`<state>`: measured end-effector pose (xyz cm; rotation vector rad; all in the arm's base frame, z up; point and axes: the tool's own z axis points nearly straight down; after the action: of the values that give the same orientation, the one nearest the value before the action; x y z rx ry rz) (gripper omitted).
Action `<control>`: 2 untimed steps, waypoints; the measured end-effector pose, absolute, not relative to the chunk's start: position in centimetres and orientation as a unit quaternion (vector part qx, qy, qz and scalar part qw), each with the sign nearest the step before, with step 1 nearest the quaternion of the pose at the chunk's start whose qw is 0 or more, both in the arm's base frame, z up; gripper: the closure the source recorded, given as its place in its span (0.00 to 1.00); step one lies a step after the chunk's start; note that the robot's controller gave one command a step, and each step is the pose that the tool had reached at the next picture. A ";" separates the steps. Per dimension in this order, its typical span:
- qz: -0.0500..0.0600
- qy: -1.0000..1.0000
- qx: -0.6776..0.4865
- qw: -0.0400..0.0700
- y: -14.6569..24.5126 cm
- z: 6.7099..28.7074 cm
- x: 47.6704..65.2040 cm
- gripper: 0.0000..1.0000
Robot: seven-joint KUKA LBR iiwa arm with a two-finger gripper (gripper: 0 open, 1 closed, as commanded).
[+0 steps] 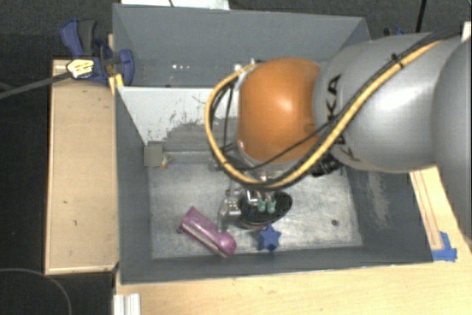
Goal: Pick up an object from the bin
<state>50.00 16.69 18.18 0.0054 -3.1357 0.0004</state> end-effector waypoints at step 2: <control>0.001 -1.000 0.026 -0.001 4.6 7.4 48.6 0.00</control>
Offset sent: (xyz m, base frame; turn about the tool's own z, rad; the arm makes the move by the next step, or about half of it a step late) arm -0.0170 -0.0486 -0.1118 -0.0754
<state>48.55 4.56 7.41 0.0811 -3.1422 0.0042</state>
